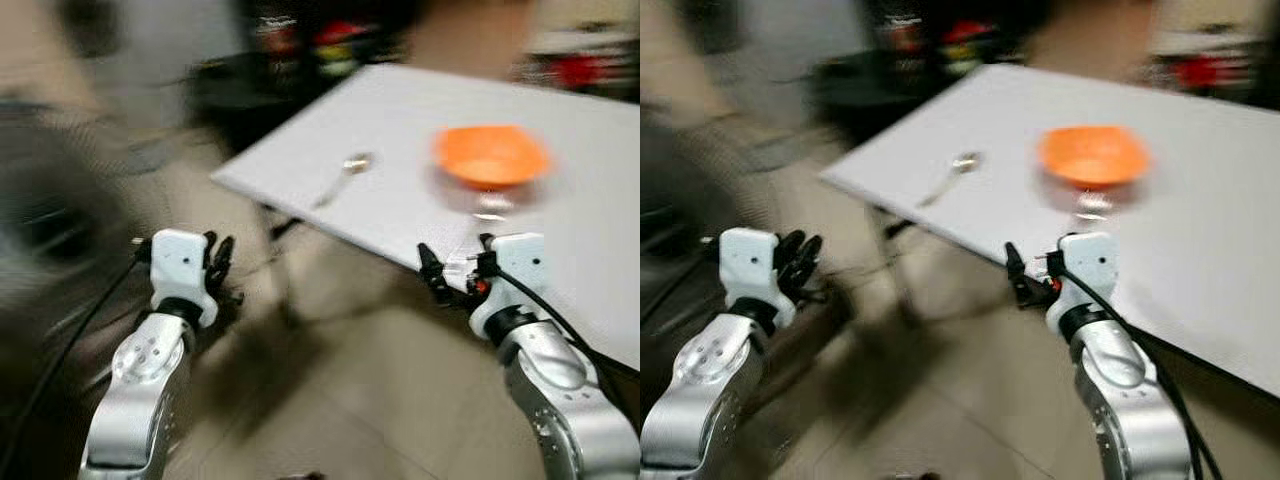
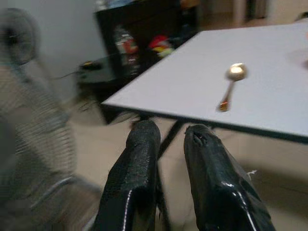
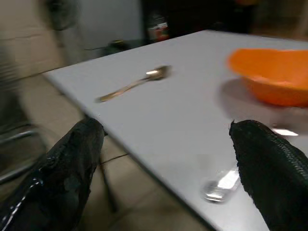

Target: Setting the table

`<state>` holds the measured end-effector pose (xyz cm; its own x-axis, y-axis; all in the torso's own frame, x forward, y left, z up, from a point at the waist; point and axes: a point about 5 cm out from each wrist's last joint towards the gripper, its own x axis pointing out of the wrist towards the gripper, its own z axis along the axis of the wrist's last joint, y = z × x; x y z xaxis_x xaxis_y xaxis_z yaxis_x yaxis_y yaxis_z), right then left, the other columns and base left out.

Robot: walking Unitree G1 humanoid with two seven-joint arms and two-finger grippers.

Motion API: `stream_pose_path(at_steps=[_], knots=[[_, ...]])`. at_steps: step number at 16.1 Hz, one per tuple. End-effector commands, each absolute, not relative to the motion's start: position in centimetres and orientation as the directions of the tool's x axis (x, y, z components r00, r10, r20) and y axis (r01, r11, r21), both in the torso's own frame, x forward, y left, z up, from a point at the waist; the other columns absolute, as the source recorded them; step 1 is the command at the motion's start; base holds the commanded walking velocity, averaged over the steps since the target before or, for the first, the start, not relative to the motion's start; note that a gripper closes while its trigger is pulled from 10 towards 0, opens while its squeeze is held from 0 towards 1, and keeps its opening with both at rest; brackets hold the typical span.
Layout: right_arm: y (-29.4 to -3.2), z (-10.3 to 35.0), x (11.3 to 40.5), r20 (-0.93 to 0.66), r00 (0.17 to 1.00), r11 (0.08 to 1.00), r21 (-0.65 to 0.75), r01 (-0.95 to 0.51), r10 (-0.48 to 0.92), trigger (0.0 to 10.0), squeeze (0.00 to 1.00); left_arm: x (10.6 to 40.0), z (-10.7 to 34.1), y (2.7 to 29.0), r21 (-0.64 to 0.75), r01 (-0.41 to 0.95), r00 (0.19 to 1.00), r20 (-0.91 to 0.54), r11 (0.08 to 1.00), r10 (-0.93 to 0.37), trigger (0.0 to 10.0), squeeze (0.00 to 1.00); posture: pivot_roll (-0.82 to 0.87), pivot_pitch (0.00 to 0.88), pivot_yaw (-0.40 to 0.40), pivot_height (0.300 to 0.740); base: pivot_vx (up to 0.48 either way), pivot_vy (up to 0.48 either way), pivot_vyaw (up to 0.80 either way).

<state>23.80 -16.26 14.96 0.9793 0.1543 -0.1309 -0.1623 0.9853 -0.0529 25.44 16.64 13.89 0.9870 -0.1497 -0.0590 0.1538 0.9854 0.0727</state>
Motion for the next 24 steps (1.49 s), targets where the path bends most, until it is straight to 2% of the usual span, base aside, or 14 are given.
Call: stream_pose_path(at_steps=[1, 3, 6, 10, 13, 17, 20, 24], knots=[[-15.5, 15.2, 23.5, -0.130, 0.973, 0.980, -0.042, -0.195, 0.188, 10.0, 0.96, 25.9, 14.1, 16.7, 0.073, 0.165, 0.985, -0.063, 0.984, -0.160, 10.0, 0.00, -0.10, 0.000, 0.172, 0.740, 0.000, 0.000, 0.80], [-15.7, 14.6, 23.3, -0.166, 0.964, 0.976, -0.033, -0.215, 0.207, 10.0, 0.96, 25.9, 14.2, 15.8, 0.042, 0.175, 0.982, -0.074, 0.984, -0.172, 10.0, 0.00, -0.07, 0.000, 0.162, 0.740, 0.000, 0.000, 0.80], [-15.6, 14.3, 23.8, -0.191, 0.957, 0.974, -0.022, -0.227, 0.219, 10.0, 0.96, 25.1, 13.7, 16.3, 0.057, 0.159, 0.984, -0.095, 0.986, -0.153, 10.0, 0.00, -0.06, 0.000, 0.154, 0.740, 0.000, 0.000, 0.80], [-15.3, 15.0, 23.4, -0.169, 0.952, 0.963, -0.037, -0.267, 0.257, 10.0, 0.94, 26.1, 13.7, 16.4, 0.090, 0.127, 0.988, -0.102, 0.988, -0.118, 10.0, 0.00, -0.08, 0.000, 0.144, 0.740, 0.000, 0.000, 0.80], [-14.8, 14.9, 24.0, -0.181, 0.930, 0.941, -0.058, -0.334, 0.319, 10.0, 0.93, 24.4, 13.1, 16.6, 0.059, 0.085, 0.990, -0.120, 0.995, -0.077, 10.0, 0.00, -0.04, 0.000, 0.099, 0.740, 0.000, 0.000, 0.80], [-14.6, 15.0, 24.6, -0.187, 0.918, 0.929, -0.062, -0.365, 0.348, 10.0, 0.93, 24.0, 13.5, 17.2, 0.082, 0.030, 0.996, -0.089, 0.996, -0.023, 10.0, 0.00, 0.00, 0.000, 0.033, 0.740, 0.000, 0.000, 0.80], [-14.6, 14.6, 24.8, -0.199, 0.910, 0.924, -0.046, -0.379, 0.363, 10.0, 0.93, 23.4, 13.8, 17.0, 0.093, 0.051, 0.996, -0.081, 0.994, -0.044, 10.0, 0.00, 0.01, 0.000, 0.032, 0.740, 0.000, 0.000, 0.80], [-14.9, 14.4, 24.7, -0.197, 0.925, 0.942, -0.017, -0.336, 0.326, 10.0, 0.93, 24.1, 14.5, 17.0, 0.112, 0.094, 0.994, -0.064, 0.989, -0.087, 10.0, 0.00, 0.00, 0.000, 0.062, 0.740, 0.128, 0.000, 0.80]])
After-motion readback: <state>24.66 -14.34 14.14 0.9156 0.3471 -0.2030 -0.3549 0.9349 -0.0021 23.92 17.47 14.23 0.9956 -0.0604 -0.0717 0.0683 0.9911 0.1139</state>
